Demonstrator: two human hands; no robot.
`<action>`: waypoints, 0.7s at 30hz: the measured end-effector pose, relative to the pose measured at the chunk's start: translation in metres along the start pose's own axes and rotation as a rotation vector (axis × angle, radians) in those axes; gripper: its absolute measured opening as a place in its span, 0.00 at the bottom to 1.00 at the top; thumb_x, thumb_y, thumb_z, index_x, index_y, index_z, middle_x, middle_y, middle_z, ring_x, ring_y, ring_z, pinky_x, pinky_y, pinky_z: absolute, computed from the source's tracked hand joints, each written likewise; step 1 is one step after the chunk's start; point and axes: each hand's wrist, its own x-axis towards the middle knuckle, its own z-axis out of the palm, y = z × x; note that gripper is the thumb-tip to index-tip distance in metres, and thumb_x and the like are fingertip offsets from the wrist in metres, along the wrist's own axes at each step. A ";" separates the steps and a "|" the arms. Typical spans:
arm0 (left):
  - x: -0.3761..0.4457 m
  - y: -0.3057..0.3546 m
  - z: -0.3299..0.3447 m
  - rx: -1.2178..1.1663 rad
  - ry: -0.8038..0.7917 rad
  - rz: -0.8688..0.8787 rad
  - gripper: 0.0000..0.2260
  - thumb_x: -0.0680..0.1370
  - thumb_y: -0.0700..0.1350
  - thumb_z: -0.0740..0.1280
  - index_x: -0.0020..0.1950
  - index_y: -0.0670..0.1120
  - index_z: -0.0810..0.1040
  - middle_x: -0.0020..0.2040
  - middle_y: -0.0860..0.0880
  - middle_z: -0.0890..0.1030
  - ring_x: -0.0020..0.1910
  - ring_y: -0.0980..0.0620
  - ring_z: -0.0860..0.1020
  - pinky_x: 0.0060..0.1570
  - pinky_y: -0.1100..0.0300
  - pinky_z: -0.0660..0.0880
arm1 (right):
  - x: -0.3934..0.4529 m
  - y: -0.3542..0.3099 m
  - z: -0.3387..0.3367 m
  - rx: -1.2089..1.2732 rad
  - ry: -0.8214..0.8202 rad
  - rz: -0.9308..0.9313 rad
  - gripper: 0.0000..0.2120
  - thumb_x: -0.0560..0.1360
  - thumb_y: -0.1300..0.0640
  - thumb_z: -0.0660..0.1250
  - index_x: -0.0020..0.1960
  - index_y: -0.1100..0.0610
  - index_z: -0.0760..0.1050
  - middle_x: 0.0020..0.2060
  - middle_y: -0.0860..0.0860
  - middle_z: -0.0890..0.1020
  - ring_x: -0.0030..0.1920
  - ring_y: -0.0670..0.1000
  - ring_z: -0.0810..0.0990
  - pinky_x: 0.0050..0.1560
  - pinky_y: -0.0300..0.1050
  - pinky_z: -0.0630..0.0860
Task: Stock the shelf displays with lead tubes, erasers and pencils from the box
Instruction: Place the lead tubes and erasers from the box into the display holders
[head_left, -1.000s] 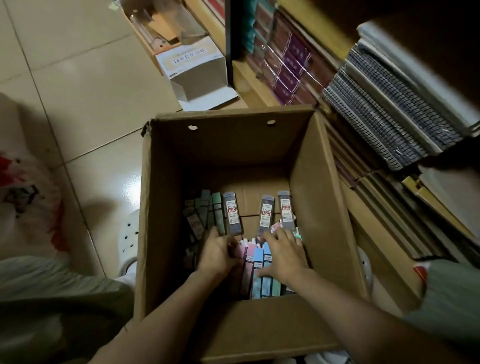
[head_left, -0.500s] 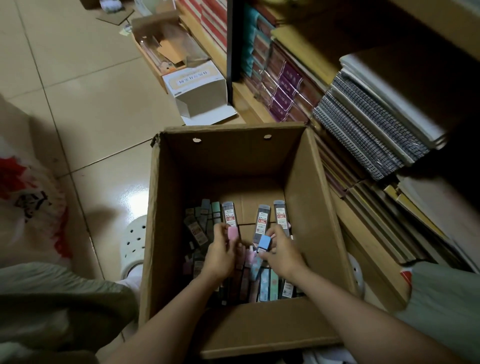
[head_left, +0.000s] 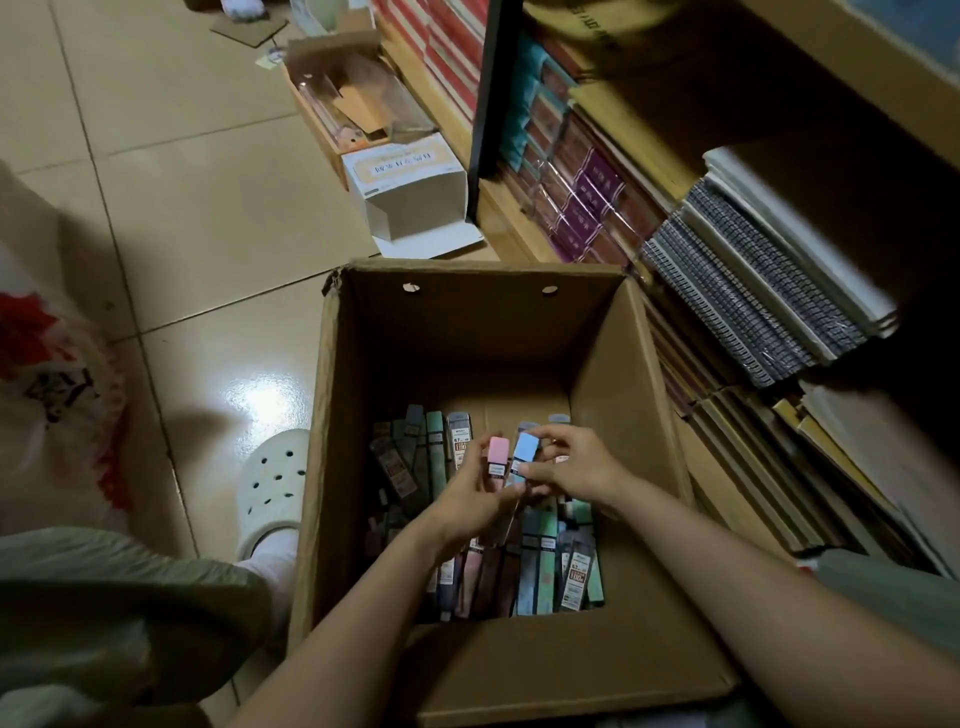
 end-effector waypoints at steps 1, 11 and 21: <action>0.003 -0.001 -0.001 -0.016 0.020 -0.003 0.26 0.79 0.34 0.65 0.71 0.53 0.60 0.43 0.51 0.78 0.34 0.64 0.80 0.32 0.69 0.74 | 0.006 -0.001 -0.001 -0.007 0.001 -0.002 0.23 0.73 0.67 0.72 0.66 0.62 0.72 0.41 0.60 0.81 0.33 0.51 0.80 0.37 0.44 0.79; 0.033 -0.024 -0.010 -0.175 0.182 -0.063 0.21 0.79 0.35 0.65 0.68 0.49 0.65 0.52 0.48 0.81 0.49 0.52 0.81 0.54 0.55 0.79 | 0.070 0.025 0.009 -0.775 0.184 -0.030 0.38 0.68 0.48 0.77 0.73 0.54 0.65 0.66 0.55 0.66 0.68 0.58 0.66 0.69 0.49 0.65; 0.036 -0.025 -0.014 -0.217 0.336 -0.039 0.19 0.78 0.34 0.66 0.66 0.48 0.67 0.51 0.47 0.82 0.43 0.56 0.82 0.37 0.65 0.77 | 0.076 0.028 0.030 -0.683 0.211 -0.076 0.33 0.68 0.56 0.78 0.65 0.53 0.63 0.60 0.57 0.76 0.58 0.60 0.77 0.56 0.54 0.76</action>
